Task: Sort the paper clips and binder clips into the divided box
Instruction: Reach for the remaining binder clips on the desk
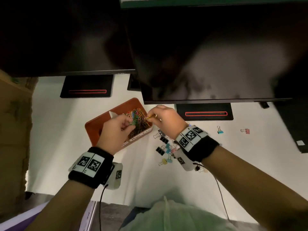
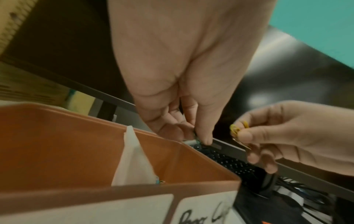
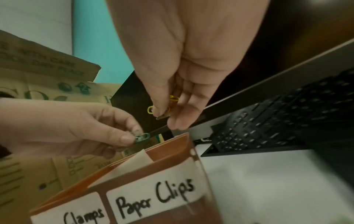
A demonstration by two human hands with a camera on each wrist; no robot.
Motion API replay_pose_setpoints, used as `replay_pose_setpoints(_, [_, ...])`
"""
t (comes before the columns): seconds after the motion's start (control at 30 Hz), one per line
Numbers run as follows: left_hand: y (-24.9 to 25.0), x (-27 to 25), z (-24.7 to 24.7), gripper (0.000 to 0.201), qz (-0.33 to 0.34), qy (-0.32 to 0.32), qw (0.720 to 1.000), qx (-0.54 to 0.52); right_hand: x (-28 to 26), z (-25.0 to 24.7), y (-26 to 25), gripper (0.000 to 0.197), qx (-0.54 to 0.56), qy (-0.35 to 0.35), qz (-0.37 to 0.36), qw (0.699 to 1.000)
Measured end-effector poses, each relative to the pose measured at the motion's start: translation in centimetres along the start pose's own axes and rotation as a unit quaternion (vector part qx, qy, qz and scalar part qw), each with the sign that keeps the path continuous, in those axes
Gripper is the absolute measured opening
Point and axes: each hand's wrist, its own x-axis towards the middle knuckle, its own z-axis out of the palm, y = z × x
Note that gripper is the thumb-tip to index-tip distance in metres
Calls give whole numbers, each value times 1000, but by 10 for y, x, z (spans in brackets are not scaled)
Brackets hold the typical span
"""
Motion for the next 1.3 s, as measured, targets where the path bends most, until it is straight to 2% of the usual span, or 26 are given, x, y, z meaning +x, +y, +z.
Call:
replay_pose_setpoints(0.07, [-1, 9, -1, 21, -24, -2, 1000, 13, 22, 15, -16, 30, 8, -33, 29, 999])
replay_pose_setpoints(0.13, [0, 10, 0, 31, -20, -20, 998, 47, 32, 23, -23, 48, 4, -68, 54, 996])
replay_pose_setpoints(0.2, [5, 2, -2, 35, 34, -4, 995, 93, 28, 19, -21, 50, 25, -50, 53, 997])
replay_pose_setpoints(0.27, [10, -13, -2, 34, 105, 17, 991, 77, 14, 9, -9, 41, 42, -2, 46, 998])
replay_pose_setpoints(0.33, [16, -30, 8, 36, 147, -27, 988, 42, -4, 0, 16, 33, 21, 32, 68, 997])
replay_pose_setpoints(0.4, [17, -42, 28, 40, 161, -95, 982, 27, -22, -8, 44, 31, -5, 31, 116, 993])
replay_pose_setpoints(0.5, [16, -42, 66, 52, 153, -179, 971, 51, -44, -10, 75, 39, -74, -30, 162, 984])
replay_pose_setpoints(0.6, [16, -31, 97, 59, 134, -197, 968, 78, -51, -5, 86, 53, -96, -111, 155, 977])
replay_pose_setpoints(0.7, [11, -14, 117, 54, 112, -186, 971, 99, -45, 3, 91, 52, -109, -147, 132, 974])
replay_pose_setpoints(0.8, [6, -2, 128, 46, 100, -195, 968, 119, -38, 7, 96, 49, -98, -136, 132, 977])
replay_pose_setpoints(0.93, [0, -1, 132, 26, 112, -170, 969, 137, -36, 4, 101, 38, -75, -141, 138, 977])
replay_pose_setpoints(1.1, [-3, -1, 134, 20, 121, -148, 976, 104, -35, 1, 111, 25, -83, -85, 181, 976])
replay_pose_setpoints(1.2, [-5, 0, 134, 16, 113, -140, 979, 90, -33, 3, 116, 29, -86, -91, 203, 971])
replay_pose_setpoints(1.3, [-8, -2, 131, 12, 102, -136, 983, 73, -32, 9, 117, 25, -96, -89, 206, 970])
